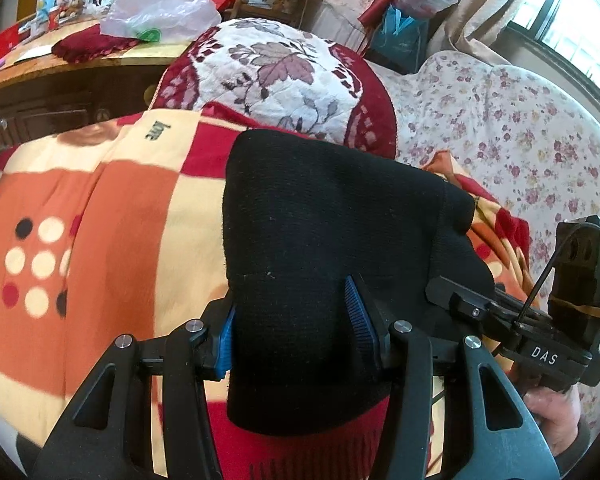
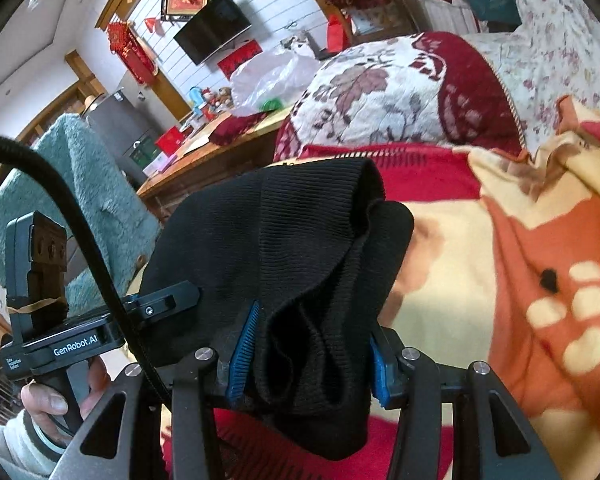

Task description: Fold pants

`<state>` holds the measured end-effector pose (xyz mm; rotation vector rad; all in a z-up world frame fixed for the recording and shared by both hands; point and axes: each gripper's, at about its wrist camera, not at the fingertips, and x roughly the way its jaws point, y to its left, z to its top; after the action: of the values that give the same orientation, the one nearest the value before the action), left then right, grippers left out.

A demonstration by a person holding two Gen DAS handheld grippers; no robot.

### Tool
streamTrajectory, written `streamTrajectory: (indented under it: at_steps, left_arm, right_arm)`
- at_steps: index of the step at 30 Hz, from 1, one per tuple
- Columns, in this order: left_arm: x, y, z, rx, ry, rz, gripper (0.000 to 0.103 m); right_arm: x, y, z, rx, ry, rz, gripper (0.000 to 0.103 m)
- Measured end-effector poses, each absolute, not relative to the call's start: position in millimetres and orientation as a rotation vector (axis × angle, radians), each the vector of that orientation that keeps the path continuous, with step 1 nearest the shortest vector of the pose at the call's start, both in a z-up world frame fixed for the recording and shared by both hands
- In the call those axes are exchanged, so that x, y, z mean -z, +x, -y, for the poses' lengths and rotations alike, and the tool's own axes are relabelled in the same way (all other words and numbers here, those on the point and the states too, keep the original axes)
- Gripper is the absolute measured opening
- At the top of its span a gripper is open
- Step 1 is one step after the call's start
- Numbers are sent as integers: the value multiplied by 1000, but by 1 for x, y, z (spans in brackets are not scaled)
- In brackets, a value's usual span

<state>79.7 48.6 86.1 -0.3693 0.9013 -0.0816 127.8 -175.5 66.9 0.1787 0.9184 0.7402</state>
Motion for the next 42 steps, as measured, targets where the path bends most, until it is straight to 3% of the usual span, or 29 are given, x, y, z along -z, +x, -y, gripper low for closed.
streamTrajectory:
  at_steps: [18,21,23,25,42]
  left_arm:
    - [-11,143,-57,13,-390,-1019,49]
    - [-1,143,-68,27,-479,-1023,63]
    - [7,146,-78,10,-547,-1049,81]
    - [10,145,-83,18,-597,-1060,82]
    - [-81,79,-41,-146,-262,-839,81]
  right_arm:
    - [7,203,159,-650,195,-1062,50]
    - [15,206,161,-632,206,-1065,61]
    - [14,206,165,-628,212,-1071,62]
    - [10,202,166,-619,201,-1072,62]
    - [-72,132,159,-523,50,-894,62]
